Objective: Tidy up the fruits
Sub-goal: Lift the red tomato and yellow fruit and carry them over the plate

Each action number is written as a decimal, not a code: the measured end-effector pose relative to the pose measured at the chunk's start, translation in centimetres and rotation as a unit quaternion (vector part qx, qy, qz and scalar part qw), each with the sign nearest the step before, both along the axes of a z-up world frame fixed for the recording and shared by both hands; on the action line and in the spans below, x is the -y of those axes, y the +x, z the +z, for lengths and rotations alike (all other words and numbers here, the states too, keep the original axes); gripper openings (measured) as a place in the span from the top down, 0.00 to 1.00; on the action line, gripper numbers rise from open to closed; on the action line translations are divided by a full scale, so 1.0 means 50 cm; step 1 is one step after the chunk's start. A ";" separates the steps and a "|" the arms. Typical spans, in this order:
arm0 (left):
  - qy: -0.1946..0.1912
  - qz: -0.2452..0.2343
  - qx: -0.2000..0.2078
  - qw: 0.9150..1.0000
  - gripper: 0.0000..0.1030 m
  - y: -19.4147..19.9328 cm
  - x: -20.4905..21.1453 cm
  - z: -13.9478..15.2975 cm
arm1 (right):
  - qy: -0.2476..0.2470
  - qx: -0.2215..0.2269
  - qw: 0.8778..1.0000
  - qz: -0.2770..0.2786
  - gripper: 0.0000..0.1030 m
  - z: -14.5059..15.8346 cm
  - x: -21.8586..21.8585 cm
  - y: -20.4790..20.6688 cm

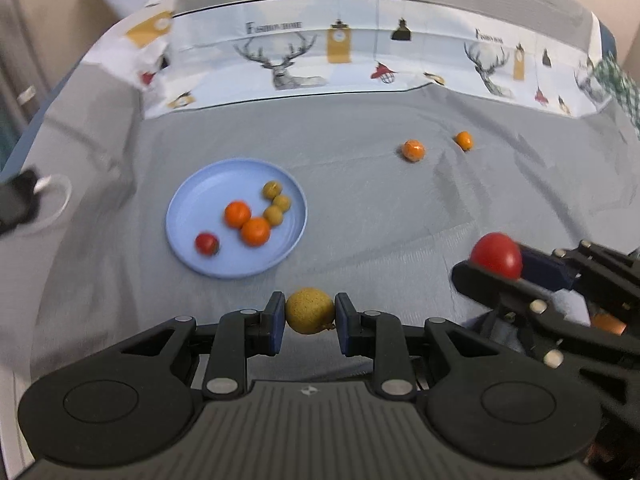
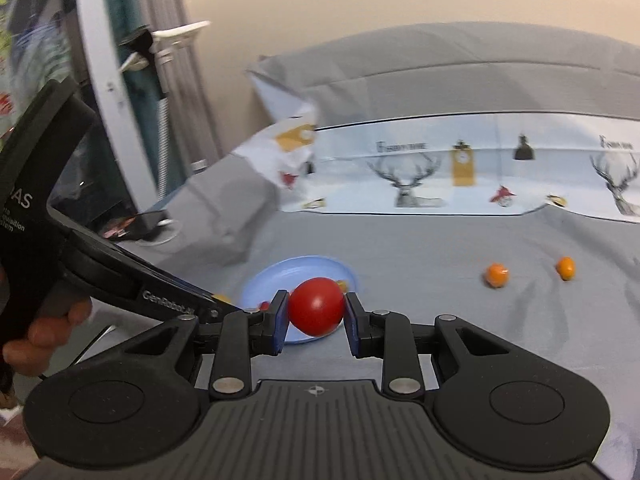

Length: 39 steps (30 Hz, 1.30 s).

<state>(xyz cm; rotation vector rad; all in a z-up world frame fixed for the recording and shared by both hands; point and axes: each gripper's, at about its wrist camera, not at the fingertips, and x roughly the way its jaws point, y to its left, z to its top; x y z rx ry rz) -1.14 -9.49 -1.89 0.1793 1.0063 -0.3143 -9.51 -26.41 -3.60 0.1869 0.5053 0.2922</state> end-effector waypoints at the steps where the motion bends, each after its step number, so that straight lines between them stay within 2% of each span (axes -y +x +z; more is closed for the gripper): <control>1: -0.005 0.004 0.003 1.000 0.72 -0.015 -0.010 0.003 | -0.007 0.001 1.000 0.008 0.71 0.003 -0.017 -0.013; 8: -0.014 0.005 0.059 0.998 0.72 -0.100 -0.038 0.040 | -0.045 0.026 0.998 0.019 0.71 0.033 -0.067 -0.071; 12: -0.021 -0.005 0.075 0.997 0.72 -0.126 -0.038 0.053 | -0.059 0.039 0.997 0.017 0.71 0.043 -0.077 -0.089; 25: -0.041 0.006 0.086 0.995 0.72 -0.149 -0.066 0.066 | -0.086 0.062 0.994 0.013 0.71 0.061 -0.101 -0.120; 39: -0.043 0.009 0.079 0.996 0.72 -0.138 -0.073 0.063 | -0.089 0.055 0.994 0.018 0.71 0.056 -0.104 -0.111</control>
